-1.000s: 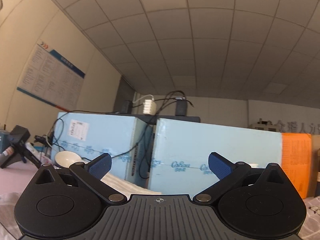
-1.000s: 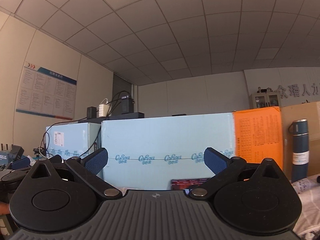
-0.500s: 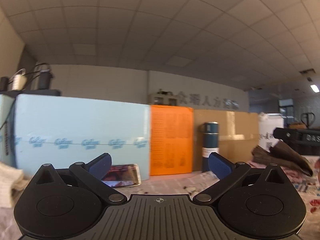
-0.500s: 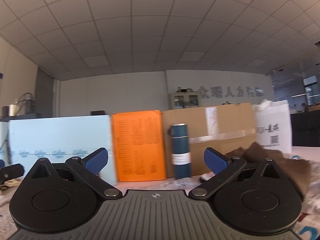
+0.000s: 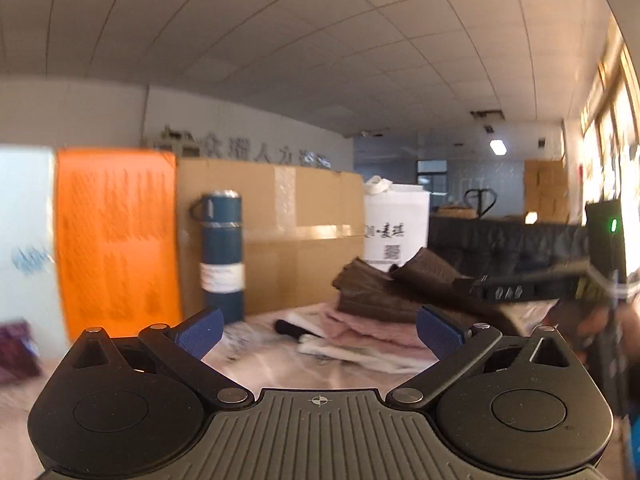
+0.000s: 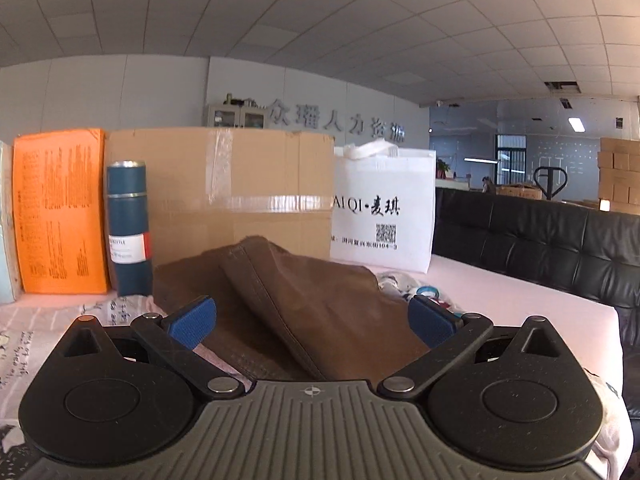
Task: Fold clothes
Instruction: 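Grasp the brown leather jacket edge with the right gripper and lift it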
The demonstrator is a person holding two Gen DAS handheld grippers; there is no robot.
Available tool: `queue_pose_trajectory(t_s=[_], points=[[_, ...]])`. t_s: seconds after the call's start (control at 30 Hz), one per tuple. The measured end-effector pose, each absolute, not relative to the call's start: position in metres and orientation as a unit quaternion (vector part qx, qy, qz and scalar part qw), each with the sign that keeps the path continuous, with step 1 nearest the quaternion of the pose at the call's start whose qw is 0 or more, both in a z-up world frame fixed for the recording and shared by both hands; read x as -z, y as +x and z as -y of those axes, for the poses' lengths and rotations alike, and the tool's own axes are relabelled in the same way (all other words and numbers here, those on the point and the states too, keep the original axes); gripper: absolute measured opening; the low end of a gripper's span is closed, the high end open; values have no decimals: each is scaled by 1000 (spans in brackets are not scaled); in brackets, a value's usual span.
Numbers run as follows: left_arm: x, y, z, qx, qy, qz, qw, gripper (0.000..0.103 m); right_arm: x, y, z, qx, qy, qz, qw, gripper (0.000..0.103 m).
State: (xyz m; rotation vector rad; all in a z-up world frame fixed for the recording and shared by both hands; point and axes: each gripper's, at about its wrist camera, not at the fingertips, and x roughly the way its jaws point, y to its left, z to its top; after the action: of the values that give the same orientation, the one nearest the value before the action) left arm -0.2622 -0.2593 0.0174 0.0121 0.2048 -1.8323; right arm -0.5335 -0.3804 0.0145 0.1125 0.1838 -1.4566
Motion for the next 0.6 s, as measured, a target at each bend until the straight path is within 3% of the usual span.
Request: queue_pose_trajectory(t_s=[0.13,0.27,0.6], points=[[-4,-245,325,807,-104,-277,511,102,-7,-532,412,665,62,-112,736,103],[21,-242,376,796,-193,-410,402,100,-3,-528,442,673,81,-136,723,102],[36,-283,433,787,-192,-449,376,100,0,-536,461,677,99,-120,719,100]])
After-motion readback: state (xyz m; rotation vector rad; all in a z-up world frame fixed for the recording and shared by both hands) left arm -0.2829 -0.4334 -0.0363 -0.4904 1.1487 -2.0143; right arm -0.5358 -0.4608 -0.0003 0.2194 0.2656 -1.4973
